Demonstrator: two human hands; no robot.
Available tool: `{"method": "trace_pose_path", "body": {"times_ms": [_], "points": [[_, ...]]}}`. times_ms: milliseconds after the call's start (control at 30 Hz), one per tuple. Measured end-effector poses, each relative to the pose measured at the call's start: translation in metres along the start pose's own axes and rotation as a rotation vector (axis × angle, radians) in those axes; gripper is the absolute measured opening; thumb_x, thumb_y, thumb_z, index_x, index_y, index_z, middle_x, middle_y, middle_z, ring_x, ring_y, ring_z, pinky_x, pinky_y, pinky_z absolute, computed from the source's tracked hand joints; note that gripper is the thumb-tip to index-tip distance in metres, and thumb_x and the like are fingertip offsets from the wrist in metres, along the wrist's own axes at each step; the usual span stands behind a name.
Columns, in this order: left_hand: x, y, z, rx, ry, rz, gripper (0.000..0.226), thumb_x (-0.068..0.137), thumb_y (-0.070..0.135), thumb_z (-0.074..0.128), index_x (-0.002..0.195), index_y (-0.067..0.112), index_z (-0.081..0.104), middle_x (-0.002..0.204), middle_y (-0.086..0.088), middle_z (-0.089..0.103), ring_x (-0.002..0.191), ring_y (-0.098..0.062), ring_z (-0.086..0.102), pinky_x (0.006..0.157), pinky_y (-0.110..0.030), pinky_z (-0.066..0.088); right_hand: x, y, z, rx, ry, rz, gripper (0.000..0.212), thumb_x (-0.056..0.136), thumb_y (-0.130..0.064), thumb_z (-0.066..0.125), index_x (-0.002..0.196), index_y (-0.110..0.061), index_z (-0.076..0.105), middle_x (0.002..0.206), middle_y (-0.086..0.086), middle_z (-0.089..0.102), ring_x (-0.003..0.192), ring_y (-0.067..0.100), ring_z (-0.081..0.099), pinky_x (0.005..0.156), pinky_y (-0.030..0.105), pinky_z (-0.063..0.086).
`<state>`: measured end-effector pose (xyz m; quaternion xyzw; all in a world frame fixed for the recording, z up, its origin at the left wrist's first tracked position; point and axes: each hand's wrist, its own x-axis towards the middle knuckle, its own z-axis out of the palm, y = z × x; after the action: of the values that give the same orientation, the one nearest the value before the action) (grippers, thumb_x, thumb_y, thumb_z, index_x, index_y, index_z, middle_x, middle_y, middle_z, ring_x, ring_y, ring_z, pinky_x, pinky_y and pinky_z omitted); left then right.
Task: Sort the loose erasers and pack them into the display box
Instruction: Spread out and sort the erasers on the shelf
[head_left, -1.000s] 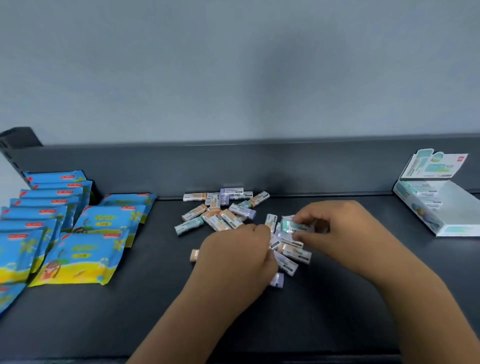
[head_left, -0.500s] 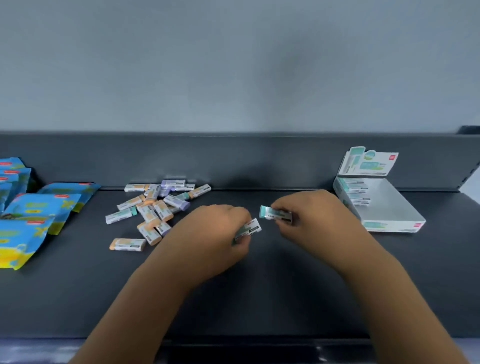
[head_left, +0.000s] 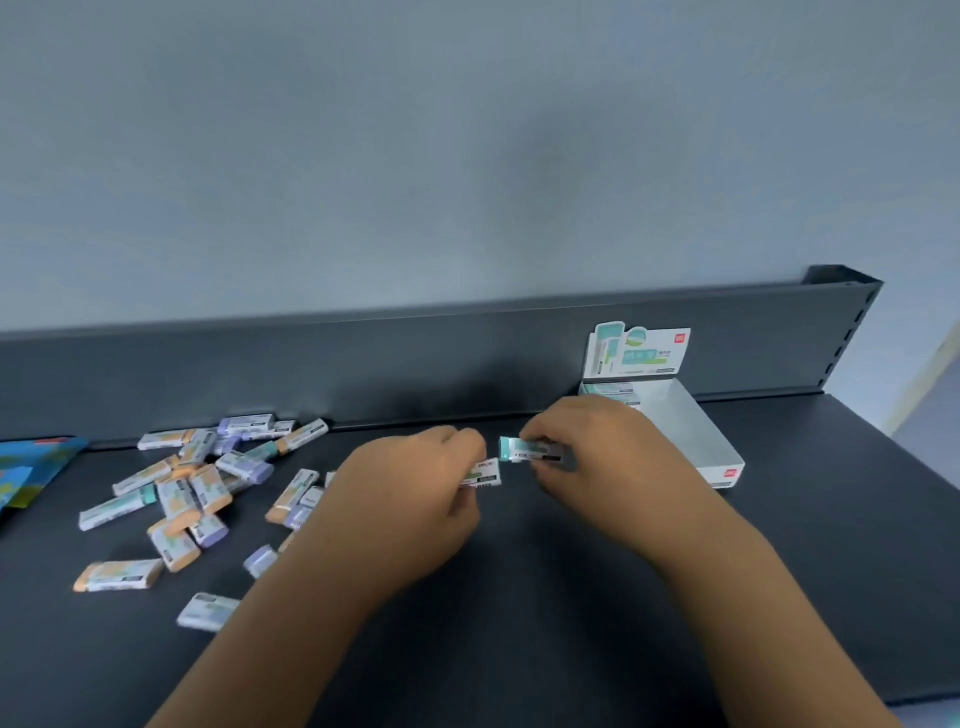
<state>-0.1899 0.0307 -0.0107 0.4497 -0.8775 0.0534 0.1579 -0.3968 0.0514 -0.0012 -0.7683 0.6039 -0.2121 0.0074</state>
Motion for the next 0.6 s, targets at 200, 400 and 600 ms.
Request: {"method": "trace_pose_path", "body": {"times_ms": [200,400,600], "points": [[0.039,0.044,0.003,-0.058,0.013,-0.02,0.018,0.082,0.031,0.048,0.099,0.035,0.055,0.097,0.01,0.055,0.077,-0.02,0.06,0.066,-0.041,0.051,-0.004,0.071,-0.041,-0.026,0.002,0.036,0.018,0.087,-0.026,0.07,0.103,-0.028,0.075,0.1,-0.009,0.061,0.099,0.015,0.056,0.085,0.035,0.05],[0.064,0.081,0.014,-0.222,0.006,-0.114,0.015,0.084,0.029,0.057,0.097,0.038,0.059,0.1,0.016,0.057,0.087,-0.01,0.061,0.077,-0.037,0.052,0.012,0.123,-0.052,-0.254,-0.088,-0.017,0.018,0.089,-0.026,0.057,0.096,-0.022,0.073,0.097,-0.004,0.059,0.097,0.02,0.056,0.08,0.038,0.053],[0.075,0.093,0.018,-0.161,-0.013,-0.173,0.024,0.081,0.04,0.046,0.1,0.039,0.06,0.1,0.017,0.059,0.09,-0.008,0.061,0.077,-0.036,0.052,0.028,0.136,-0.029,-0.271,-0.118,-0.109,0.019,0.086,-0.015,0.055,0.087,-0.019,0.074,0.088,0.0,0.062,0.091,0.025,0.057,0.073,0.039,0.056]]}}
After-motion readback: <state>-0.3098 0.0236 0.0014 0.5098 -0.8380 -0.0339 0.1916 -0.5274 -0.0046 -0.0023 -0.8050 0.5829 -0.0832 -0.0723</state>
